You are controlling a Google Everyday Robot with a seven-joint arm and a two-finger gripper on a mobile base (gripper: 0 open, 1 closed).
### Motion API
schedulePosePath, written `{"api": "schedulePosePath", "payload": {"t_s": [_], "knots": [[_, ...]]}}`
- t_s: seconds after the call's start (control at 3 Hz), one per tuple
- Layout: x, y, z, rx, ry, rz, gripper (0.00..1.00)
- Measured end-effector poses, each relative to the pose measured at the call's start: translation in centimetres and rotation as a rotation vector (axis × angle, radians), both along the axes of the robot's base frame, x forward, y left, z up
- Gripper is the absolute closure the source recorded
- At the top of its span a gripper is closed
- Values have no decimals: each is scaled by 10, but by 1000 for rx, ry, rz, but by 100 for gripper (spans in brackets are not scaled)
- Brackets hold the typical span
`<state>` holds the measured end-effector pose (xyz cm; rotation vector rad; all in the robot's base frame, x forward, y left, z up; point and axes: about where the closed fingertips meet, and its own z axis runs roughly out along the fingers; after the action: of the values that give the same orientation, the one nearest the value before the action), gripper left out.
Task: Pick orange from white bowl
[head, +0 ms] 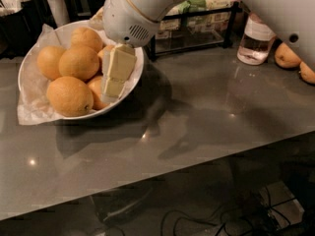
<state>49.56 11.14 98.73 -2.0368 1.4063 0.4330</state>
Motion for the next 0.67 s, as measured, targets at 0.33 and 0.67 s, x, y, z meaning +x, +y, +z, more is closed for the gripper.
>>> {"api": "schedulePosePath", "payload": {"t_s": [0.33, 0.67], "knots": [[0, 0, 0, 0, 0, 0, 0], [21, 5, 8, 12, -70, 0, 0]]}}
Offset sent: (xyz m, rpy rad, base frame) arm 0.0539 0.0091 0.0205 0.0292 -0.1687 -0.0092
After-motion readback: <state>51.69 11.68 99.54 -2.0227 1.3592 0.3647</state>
